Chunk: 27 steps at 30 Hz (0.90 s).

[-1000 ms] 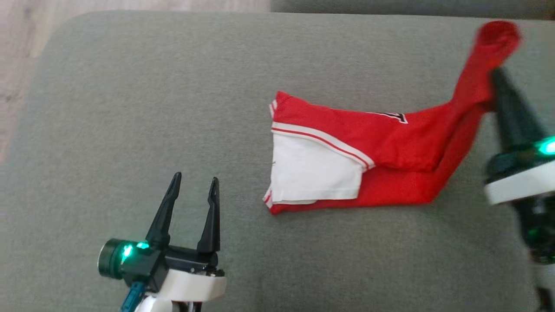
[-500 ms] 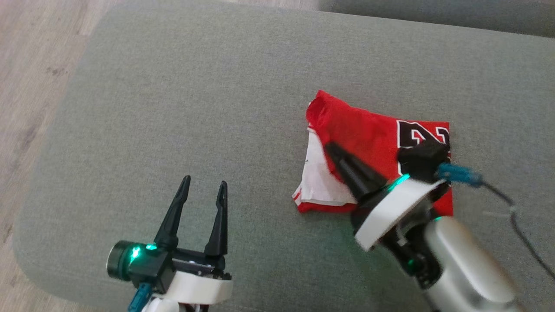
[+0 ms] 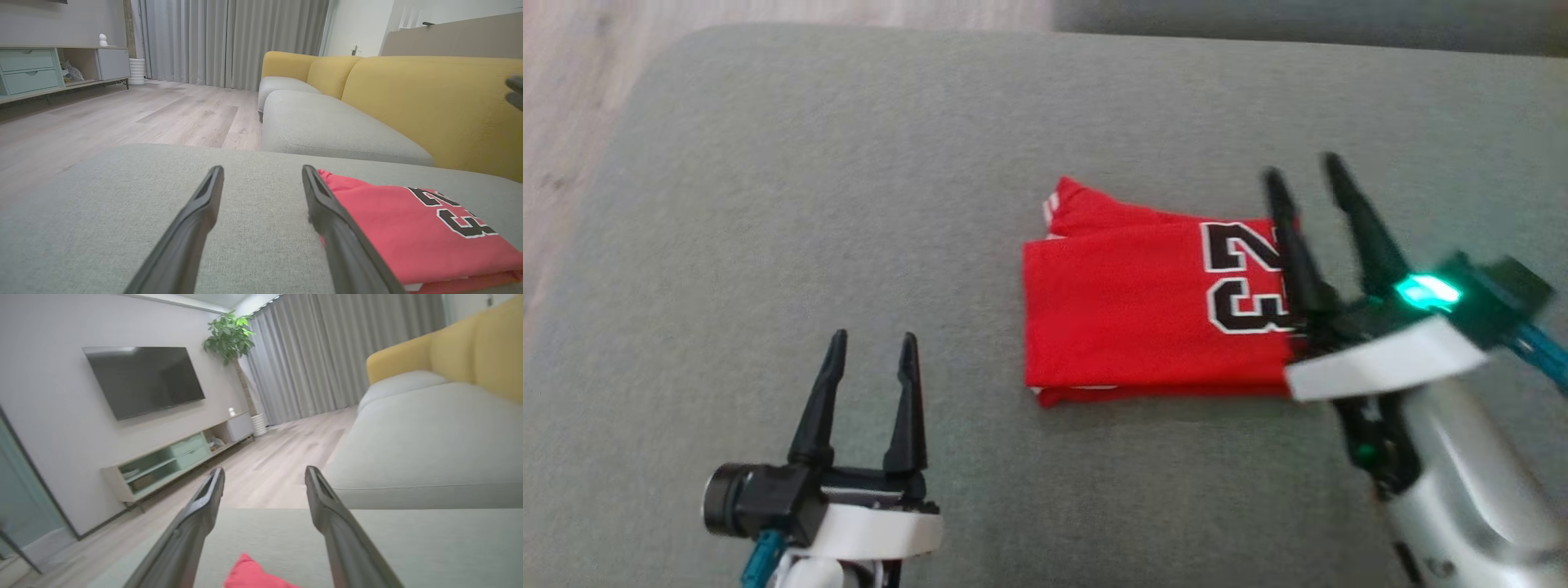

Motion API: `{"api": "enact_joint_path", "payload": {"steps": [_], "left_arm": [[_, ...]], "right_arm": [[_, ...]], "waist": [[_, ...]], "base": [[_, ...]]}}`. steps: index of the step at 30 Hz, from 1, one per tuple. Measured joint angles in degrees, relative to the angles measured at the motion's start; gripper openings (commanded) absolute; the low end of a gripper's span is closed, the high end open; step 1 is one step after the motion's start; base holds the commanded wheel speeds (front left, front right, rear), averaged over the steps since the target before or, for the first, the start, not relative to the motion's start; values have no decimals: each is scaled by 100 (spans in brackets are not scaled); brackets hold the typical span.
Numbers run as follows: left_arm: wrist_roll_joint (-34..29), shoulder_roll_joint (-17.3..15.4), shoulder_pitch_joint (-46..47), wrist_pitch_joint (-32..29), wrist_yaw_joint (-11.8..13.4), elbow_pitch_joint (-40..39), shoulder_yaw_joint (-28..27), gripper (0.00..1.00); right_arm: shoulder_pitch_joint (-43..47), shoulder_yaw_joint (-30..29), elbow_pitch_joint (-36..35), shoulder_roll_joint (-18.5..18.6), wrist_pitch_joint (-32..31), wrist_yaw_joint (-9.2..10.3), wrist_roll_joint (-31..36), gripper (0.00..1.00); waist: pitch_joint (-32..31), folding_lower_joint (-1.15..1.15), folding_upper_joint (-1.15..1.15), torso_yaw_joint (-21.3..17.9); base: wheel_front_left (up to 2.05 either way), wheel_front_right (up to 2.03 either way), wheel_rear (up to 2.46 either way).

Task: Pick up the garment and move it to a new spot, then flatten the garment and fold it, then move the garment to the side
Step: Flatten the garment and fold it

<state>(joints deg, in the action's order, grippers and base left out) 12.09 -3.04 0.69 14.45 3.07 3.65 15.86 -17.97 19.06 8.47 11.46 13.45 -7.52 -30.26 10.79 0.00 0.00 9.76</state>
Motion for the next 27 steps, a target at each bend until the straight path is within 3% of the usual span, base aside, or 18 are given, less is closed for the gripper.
{"api": "enact_joint_path", "payload": {"steps": [6, 15, 27], "left_arm": [[-9, 1, -126, 0, 54, -25, -202, 100], [-105, 0, -916, 0, 44, 5, -323, 100], [-21, -7, -1288, 0, 46, 22, -428, 100]], "right_arm": [[1037, -716, 51, 193, 101, 0, 501, 100], [2315, -712, 226, -102, 101, 0, 1201, 100], [2510, -837, 261, -453, 101, 0, 1497, 100]], "waist": [[-260, 0, 0, -428], [-904, -1, 0, -877], [-1261, -1, 0, -1125]], "base": [[0, 0, 0], [0, 0, 0], [0, 0, 0]]}}
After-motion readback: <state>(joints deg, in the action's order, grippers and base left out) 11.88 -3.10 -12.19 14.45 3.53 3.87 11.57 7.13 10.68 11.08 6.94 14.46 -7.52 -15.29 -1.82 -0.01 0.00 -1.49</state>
